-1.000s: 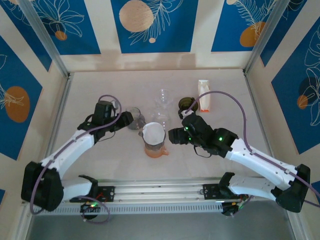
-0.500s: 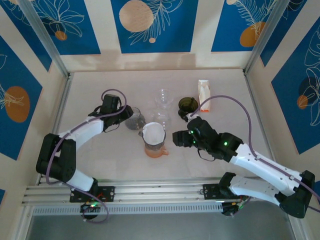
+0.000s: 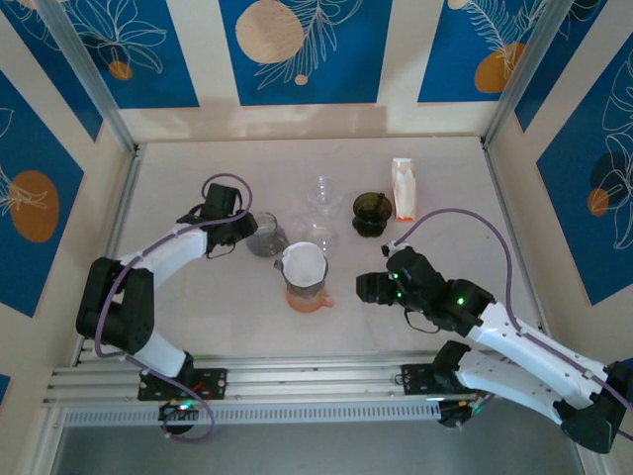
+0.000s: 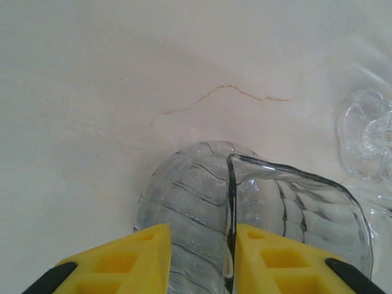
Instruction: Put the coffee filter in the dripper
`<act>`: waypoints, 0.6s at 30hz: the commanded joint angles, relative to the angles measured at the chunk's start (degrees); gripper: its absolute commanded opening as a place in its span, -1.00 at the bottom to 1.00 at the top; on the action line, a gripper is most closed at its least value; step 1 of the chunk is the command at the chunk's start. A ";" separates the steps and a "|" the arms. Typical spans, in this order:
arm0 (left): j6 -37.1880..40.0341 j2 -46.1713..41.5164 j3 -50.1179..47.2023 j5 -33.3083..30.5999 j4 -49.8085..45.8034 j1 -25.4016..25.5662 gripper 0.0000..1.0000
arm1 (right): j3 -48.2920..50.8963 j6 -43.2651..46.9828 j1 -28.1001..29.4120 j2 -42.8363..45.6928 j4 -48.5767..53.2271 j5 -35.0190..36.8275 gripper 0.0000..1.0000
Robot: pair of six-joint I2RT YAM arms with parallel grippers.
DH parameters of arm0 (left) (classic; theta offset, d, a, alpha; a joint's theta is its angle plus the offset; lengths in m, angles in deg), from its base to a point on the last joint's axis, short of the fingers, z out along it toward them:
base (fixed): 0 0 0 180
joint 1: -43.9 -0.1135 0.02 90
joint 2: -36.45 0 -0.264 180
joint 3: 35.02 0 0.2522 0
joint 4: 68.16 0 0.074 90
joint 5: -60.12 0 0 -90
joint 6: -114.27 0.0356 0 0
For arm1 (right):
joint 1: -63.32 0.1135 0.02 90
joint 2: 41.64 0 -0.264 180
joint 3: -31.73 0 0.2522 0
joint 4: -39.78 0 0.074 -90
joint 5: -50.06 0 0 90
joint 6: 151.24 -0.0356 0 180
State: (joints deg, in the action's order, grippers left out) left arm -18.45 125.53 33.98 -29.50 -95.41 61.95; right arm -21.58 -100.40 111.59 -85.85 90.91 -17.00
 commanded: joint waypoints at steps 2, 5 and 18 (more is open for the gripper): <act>2.08 0.83 0.69 -0.38 -3.64 -0.61 -0.44 | 1.95 -1.79 -0.32 0.61 1.46 -2.34 0.44; 2.06 0.71 -0.10 -0.38 -3.65 -0.62 -0.54 | 3.59 -2.65 -0.28 0.96 0.88 -3.62 0.44; 2.89 -1.85 0.16 2.01 -6.52 -0.82 -0.94 | 13.81 -4.38 -2.72 -0.54 -11.31 -23.89 0.31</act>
State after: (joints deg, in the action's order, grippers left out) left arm -16.00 125.00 33.98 -29.26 -98.63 61.75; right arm -9.41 -103.41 109.52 -85.87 84.11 -33.09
